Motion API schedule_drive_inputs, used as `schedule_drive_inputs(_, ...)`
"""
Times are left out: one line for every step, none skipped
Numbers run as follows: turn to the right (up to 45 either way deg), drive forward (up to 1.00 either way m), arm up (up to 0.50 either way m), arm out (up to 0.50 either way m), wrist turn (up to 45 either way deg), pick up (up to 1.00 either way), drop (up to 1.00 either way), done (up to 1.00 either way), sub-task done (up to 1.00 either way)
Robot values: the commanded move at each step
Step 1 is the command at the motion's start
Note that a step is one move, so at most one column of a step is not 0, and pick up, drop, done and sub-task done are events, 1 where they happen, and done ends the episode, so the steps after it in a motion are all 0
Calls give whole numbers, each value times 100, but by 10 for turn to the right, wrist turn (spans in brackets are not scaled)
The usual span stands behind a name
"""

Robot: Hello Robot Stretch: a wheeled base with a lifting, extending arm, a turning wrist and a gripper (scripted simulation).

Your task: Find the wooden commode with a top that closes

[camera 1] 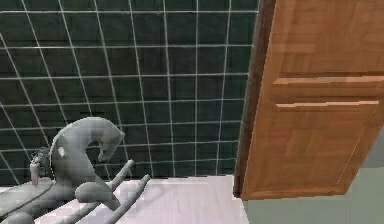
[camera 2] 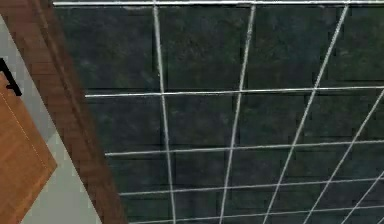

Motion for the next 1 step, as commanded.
schedule_drive_inputs(120,0,0,0,0,0,0,0,0)
